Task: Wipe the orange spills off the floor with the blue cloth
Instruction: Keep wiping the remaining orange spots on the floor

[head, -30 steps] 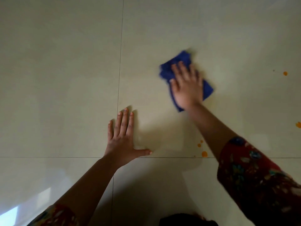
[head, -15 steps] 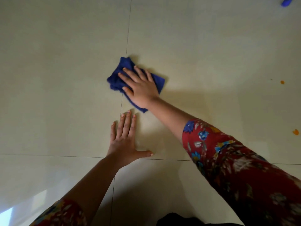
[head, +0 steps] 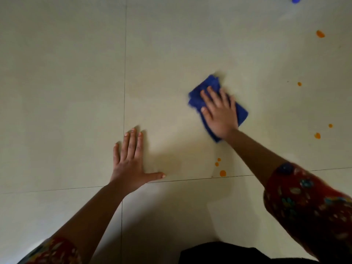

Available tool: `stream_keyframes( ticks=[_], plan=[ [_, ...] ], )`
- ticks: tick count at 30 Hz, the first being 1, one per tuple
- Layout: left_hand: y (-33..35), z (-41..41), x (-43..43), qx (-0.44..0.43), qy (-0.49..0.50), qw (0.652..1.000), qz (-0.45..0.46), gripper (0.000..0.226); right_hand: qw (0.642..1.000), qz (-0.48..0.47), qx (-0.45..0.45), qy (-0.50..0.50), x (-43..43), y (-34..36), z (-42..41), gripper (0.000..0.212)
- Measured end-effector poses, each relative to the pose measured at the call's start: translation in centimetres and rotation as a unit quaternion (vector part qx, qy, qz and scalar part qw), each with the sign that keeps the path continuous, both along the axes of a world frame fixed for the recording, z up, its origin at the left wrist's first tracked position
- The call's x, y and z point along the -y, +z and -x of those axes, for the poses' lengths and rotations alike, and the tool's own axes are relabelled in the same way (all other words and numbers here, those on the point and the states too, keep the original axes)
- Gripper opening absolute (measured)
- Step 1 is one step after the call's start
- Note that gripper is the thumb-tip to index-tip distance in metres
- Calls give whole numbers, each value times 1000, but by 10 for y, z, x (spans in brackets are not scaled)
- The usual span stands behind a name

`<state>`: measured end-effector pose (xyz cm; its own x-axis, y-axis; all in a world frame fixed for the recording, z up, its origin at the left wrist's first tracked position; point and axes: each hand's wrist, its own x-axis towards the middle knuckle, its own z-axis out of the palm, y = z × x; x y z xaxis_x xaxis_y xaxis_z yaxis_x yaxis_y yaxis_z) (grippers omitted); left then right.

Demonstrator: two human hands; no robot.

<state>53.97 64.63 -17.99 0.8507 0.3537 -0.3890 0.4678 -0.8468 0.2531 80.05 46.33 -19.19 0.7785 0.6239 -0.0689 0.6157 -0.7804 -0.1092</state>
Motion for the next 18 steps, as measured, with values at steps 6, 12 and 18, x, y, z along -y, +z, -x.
stream_keyframes(
  ticks=[6, 12, 18],
  plan=[
    [2, -1, -1, -2, 1, 1000, -2, 144, 992, 30, -29, 120, 116, 5, 39, 54],
    [2, -1, 2, -1, -3, 1000, -13, 144, 1000, 8, -23, -2, 85, 5, 44, 57],
    [6, -2, 2, -10, -3, 1000, -15, 143, 941, 35, -63, 331, 136, 5, 128, 50]
  ],
)
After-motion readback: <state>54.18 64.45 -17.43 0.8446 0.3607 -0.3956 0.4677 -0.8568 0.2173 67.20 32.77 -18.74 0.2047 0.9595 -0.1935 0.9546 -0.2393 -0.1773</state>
